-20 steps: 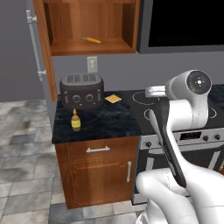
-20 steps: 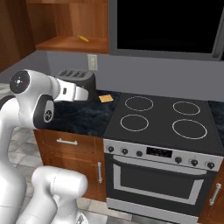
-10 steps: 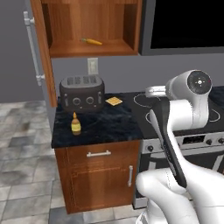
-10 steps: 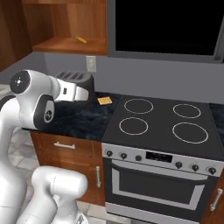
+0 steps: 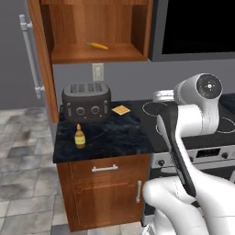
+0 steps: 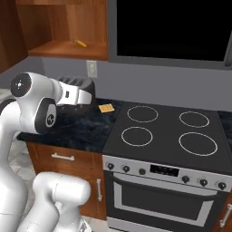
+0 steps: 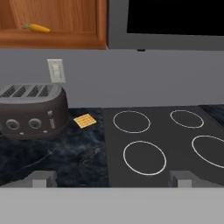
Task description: Pick the cereal and honey bottle from the counter and place them in the cabinets closest to them.
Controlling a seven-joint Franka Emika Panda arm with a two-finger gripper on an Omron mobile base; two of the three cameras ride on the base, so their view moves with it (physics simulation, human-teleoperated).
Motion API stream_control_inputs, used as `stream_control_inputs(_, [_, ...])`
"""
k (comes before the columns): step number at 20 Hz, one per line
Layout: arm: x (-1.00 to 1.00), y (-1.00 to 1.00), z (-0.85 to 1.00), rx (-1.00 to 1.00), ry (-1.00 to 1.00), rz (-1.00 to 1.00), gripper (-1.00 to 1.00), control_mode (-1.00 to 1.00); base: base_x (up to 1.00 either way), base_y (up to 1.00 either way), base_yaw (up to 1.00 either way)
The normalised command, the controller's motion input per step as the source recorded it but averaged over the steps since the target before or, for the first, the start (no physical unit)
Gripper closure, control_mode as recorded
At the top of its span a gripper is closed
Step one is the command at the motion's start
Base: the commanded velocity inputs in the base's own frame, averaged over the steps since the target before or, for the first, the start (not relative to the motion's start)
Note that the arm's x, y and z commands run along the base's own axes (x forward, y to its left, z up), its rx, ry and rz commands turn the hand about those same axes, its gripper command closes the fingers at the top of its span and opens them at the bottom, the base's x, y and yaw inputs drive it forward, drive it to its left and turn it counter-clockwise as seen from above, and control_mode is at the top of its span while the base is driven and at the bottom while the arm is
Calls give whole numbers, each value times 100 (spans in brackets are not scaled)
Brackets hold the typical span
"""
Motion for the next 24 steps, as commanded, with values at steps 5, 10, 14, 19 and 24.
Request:
stream_control_inputs(5, [0,0,0,0,0,0,-100,100,45,5,0])
stream_control_inputs(10, [0,0,0,0,0,0,-100,100,43,4,0])
stream_control_inputs(14, [0,0,0,0,0,0,-100,100,24,19,0])
stream_control_inputs(19, [0,0,0,0,0,0,-100,100,27,23,0])
stream_control_inputs(24, [0,0,0,0,0,0,-100,100,39,22,-1])
